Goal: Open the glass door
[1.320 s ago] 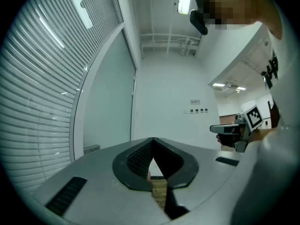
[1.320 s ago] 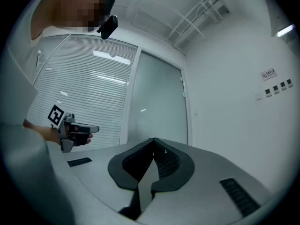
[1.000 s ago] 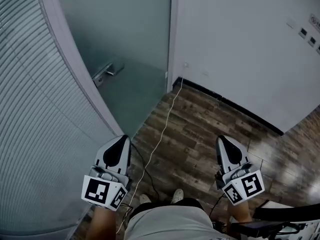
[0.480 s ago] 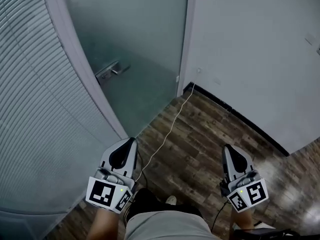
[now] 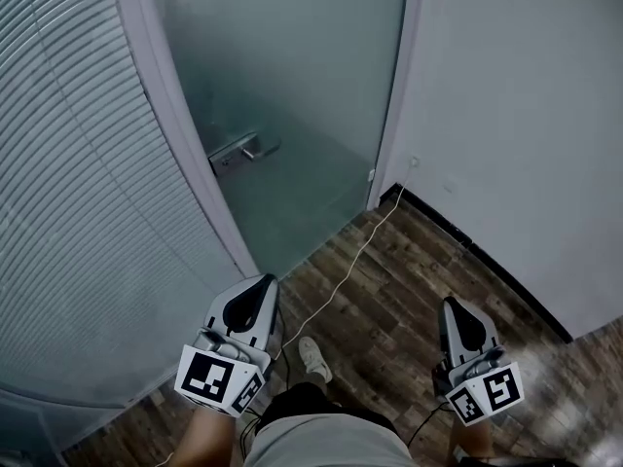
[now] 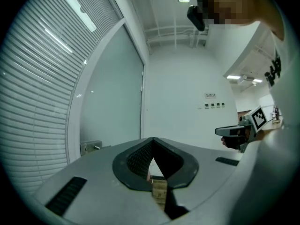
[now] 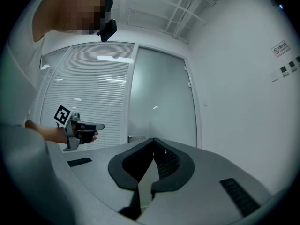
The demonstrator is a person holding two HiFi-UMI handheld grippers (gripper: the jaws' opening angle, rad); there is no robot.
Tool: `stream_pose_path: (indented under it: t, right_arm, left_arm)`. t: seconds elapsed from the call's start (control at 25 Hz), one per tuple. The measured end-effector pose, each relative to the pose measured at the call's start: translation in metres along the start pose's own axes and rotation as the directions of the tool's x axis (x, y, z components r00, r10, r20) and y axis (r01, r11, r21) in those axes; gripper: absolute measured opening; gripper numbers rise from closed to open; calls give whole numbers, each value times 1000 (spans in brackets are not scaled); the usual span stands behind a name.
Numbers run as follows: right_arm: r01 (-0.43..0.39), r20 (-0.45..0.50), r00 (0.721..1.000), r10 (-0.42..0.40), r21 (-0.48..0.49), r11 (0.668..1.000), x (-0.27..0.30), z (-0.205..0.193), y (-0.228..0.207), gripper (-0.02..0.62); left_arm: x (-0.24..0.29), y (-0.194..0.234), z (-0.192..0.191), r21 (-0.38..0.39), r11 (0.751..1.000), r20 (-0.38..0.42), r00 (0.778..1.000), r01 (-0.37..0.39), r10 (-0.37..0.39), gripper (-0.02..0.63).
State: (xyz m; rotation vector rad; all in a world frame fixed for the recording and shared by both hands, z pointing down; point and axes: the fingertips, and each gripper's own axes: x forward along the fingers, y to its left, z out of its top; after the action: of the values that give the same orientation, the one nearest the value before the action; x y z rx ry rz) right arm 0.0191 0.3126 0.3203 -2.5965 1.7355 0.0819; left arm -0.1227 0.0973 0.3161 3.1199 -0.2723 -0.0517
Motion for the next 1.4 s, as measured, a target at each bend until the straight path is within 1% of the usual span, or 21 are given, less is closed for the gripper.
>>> stream_pose_path:
  t: [0.16,0.36,0.68,0.84,1.0,1.08,1.2,1.28,1.4]
  right_arm:
    - [-29,5,1000,29,-17,999,31,0,-6,2]
    - [-100,-10,995,99,-45,994,81,-1,-12,2]
    - [-214,-23,977,213,-29,976,195,-5,-21,2]
    - [-255,-21,967,255,-47,966,256,-2,-20,2]
    - [-305,-22,952,305,-72,950,301,3,-15,2]
    - [-326,-23,945,325,-70,943,316,4,-12,2]
    - [-360,-27,933,359,-57,931,339,0,-6,2]
    - [-391,-33,920,390,-52,919,354,-4,0,2]
    - [-448,-39,894,446,-48,893,375,-9,7,2]
  left_arm:
    - [24,19,3,4,1000,22,1000,-16,16,0]
    - [58,44,1,2,999,23,999,-36,36,0]
    - [116,117,3,-3,993,18,993,-116,116,0]
    - [140,162,0,-5,988,4,988,-157,157,0]
    - [156,189,6,11,984,-4,984,-178,178,0]
    - [159,197,12,13,983,2,983,-186,186,0]
    - [160,210,9,9,977,-7,977,-213,214,0]
    - [159,218,6,4,972,-12,972,-236,236,0]
    - [155,227,3,1,960,-13,960,-280,280,0]
